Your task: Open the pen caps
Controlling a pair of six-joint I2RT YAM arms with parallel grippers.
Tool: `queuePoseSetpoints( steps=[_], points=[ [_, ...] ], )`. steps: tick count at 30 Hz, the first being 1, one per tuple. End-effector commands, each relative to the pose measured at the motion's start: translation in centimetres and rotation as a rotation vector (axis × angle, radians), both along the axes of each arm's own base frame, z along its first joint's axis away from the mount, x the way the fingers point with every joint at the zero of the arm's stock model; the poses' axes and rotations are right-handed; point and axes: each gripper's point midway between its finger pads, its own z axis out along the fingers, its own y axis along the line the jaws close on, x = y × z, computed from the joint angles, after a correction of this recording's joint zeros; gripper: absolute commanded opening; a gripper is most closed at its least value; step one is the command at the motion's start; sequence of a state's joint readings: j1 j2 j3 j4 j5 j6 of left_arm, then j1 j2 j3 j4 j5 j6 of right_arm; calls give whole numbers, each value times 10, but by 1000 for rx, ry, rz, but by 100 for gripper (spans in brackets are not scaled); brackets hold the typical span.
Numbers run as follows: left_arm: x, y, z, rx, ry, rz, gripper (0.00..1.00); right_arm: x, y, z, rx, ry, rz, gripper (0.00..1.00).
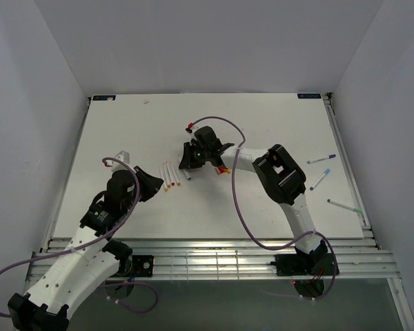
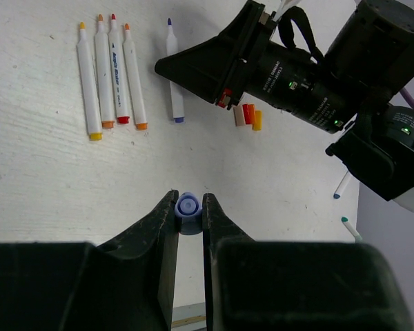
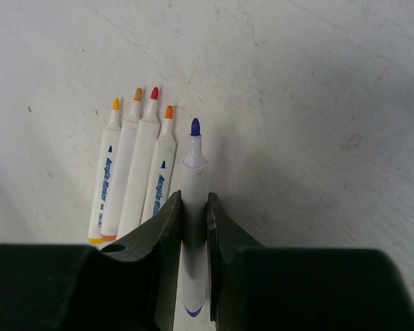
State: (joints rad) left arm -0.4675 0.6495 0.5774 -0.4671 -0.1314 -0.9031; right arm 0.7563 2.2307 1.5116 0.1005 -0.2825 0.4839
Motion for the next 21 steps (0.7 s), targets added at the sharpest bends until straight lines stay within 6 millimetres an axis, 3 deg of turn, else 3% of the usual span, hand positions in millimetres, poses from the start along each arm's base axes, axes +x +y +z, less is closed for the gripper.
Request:
queuePoseSetpoints(
  steps=[1,8,15,21],
  points=[
    [-3,0,0,-7,-4,-14,0,6,19,12,20,-34,1,15],
    [-4,-3,1,-5,-5,-31,0,-2,40,19,66,-19,14,30],
    [-6,-5,2,-5,-9,-49,0,-4,38,23,65,-19,15,38],
    [-2,-22,2,-20,-14,-136,0,-5,23,56,79,-89,6,46]
  ],
)
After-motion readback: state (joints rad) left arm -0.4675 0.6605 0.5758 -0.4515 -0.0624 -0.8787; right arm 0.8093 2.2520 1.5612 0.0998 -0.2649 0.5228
